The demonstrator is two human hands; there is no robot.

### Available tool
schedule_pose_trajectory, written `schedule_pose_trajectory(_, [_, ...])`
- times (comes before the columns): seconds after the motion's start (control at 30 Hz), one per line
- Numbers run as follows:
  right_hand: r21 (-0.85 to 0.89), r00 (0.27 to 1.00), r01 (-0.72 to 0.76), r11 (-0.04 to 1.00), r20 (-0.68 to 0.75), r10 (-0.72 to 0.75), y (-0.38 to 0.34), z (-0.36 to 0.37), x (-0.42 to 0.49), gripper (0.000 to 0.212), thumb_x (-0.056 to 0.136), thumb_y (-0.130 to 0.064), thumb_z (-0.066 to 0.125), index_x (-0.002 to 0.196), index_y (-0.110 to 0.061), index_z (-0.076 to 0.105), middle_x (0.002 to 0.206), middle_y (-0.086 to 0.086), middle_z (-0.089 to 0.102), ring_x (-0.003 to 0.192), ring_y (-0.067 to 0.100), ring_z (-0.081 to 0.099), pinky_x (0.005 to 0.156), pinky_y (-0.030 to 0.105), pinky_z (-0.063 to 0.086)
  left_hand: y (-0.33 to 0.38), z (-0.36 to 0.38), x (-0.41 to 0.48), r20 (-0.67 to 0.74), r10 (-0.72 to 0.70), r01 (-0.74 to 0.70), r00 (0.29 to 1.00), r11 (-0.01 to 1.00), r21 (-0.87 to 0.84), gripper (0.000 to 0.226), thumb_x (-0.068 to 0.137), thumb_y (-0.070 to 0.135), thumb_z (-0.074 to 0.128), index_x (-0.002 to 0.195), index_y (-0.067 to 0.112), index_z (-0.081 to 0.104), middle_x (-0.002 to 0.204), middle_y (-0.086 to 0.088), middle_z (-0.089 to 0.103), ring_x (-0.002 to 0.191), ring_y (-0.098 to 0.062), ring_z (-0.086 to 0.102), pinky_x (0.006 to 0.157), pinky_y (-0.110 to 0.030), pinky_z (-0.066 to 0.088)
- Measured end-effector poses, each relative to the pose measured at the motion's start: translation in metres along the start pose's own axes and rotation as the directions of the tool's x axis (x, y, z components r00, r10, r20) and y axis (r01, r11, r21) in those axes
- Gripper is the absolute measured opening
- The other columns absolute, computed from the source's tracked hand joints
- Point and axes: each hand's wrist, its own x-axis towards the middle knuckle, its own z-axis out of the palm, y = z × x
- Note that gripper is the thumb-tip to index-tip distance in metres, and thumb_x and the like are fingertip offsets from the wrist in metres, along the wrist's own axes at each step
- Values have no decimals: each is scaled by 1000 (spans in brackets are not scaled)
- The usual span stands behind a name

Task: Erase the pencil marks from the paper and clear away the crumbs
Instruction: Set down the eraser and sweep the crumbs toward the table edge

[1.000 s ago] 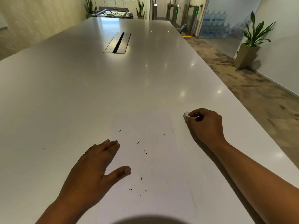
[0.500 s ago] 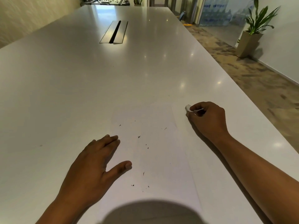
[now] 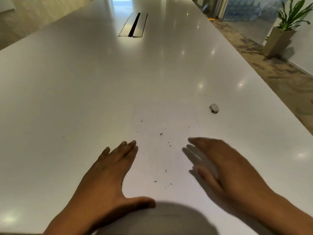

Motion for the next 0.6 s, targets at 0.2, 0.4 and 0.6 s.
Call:
schedule_pose_trajectory(0.2, [-90, 831, 499, 862, 333, -446, -23, 16, -17, 57, 102, -48, 43, 154, -31, 27, 162, -15, 22, 149, 11, 21, 113, 31, 35, 0, 3, -1, 55, -11, 6, 998, 996, 90, 121, 51, 108, 16, 146, 46, -25, 148, 30, -38, 137, 7, -35, 121, -34, -13])
schedule_pose_trajectory(0.4, [-122, 725, 586, 801, 520, -451, -22, 22, -5, 62, 104, -49, 34, 157, -31, 10, 164, -16, 11, 153, 16, 6, 119, 48, 20, -3, 6, -1, 34, 11, -14, 999, 996, 86, 125, 51, 108, 21, 149, 43, -22, 151, 29, -35, 137, 8, -33, 121, -34, -12])
schedule_pose_trajectory(0.6, [-185, 842, 235, 954, 529, -105, 2, 14, 44, 77, 93, -74, 11, 156, -33, -6, 163, -16, -12, 147, 6, -25, 122, 47, -2, -3, 6, -3, 20, 5, -7, 1000, 996, 87, 125, 48, 109, 21, 147, 45, -23, 150, 31, -34, 137, 9, -33, 122, -33, -10])
